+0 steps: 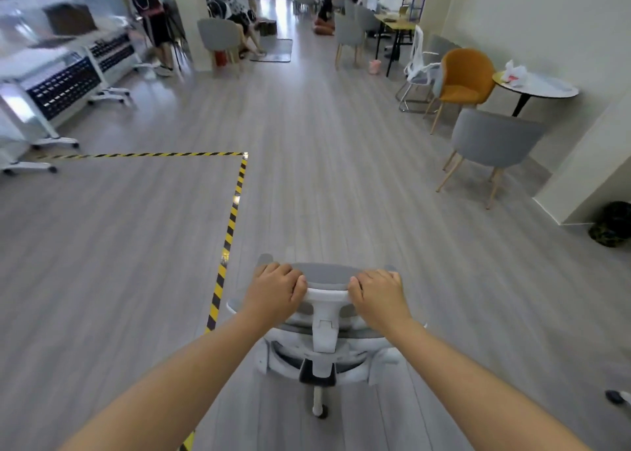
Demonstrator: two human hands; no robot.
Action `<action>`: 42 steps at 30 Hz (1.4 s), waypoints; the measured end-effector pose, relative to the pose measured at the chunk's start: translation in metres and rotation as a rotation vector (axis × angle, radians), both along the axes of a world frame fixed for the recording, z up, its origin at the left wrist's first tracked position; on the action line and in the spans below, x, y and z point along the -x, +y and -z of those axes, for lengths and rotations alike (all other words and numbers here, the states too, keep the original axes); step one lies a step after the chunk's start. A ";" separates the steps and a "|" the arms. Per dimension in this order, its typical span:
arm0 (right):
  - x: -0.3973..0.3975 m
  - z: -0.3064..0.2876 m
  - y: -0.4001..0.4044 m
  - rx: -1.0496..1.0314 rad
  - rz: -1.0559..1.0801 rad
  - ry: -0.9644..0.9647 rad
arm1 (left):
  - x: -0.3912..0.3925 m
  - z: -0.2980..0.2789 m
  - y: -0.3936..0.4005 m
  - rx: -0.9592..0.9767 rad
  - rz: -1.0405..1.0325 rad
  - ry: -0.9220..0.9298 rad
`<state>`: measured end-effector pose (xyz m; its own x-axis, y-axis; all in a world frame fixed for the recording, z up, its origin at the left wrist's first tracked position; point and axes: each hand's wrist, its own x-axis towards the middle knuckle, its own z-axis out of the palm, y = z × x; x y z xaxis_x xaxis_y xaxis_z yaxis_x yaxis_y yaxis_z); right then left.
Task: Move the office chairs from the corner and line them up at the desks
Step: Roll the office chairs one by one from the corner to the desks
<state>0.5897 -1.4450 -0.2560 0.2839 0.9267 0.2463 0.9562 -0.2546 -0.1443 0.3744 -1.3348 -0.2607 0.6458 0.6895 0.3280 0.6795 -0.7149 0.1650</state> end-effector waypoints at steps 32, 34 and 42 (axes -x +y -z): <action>0.329 -0.017 0.524 0.118 -0.710 0.080 | 0.361 -0.001 0.383 -0.058 -0.622 -0.007; 0.353 -0.015 0.562 0.123 -0.761 0.059 | 0.383 0.000 0.410 -0.063 -0.657 -0.030; 0.450 -0.007 0.703 0.071 -0.840 0.124 | 0.476 0.003 0.532 -0.097 -0.744 -0.073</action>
